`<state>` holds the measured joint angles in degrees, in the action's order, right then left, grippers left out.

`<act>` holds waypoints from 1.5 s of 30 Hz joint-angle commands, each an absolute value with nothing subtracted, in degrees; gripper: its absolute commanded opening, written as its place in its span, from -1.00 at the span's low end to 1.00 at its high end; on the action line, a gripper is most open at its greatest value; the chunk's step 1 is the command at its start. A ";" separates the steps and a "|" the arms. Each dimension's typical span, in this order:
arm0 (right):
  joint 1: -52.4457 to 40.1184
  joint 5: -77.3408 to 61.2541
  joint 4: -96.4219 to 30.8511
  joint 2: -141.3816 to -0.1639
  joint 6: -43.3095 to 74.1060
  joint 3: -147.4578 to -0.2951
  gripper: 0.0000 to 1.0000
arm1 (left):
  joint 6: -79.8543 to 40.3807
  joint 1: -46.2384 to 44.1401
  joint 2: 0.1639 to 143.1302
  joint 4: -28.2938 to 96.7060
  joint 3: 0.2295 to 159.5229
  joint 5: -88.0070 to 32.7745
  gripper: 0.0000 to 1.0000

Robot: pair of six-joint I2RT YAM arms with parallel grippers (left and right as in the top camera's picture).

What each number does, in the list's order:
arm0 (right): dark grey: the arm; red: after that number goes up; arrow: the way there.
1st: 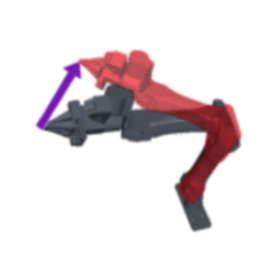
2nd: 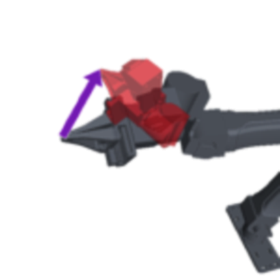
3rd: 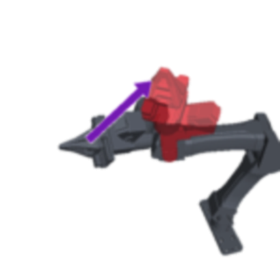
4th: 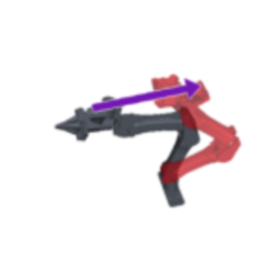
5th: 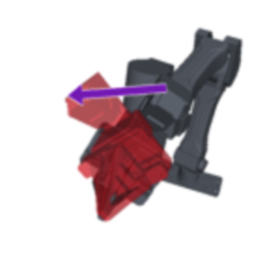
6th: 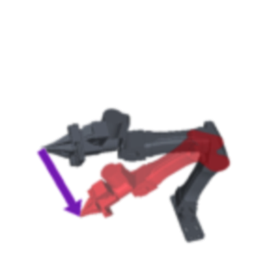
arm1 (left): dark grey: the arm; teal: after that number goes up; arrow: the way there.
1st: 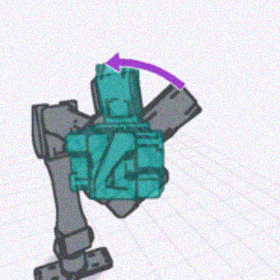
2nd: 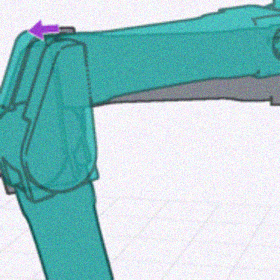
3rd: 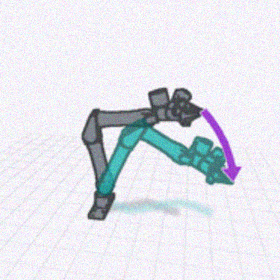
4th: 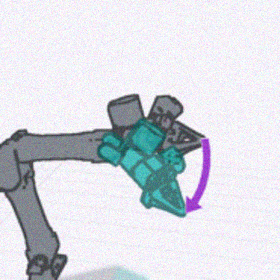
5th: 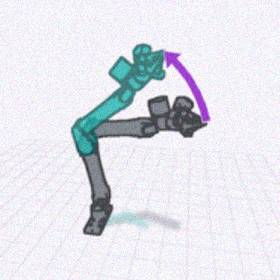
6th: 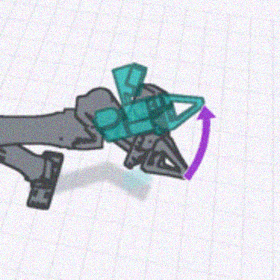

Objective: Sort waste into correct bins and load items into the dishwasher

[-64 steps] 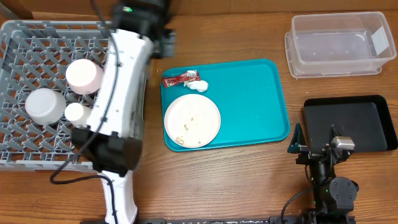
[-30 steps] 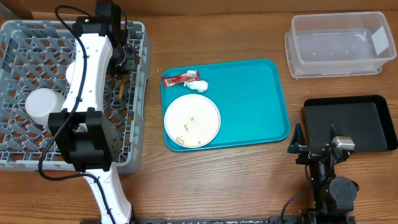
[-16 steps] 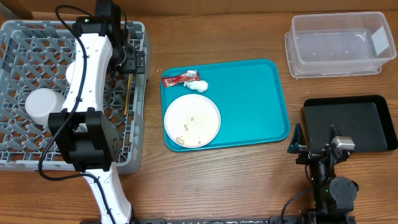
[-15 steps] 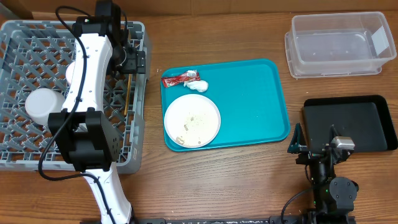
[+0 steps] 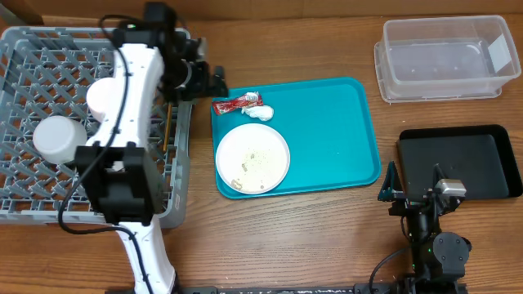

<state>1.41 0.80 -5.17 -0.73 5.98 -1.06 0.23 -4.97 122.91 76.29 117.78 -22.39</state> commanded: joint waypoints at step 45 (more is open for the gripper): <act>1.58 0.71 -4.84 -0.16 6.22 -0.45 0.99 | -27.73 -12.21 123.48 88.29 117.36 7.11 1.00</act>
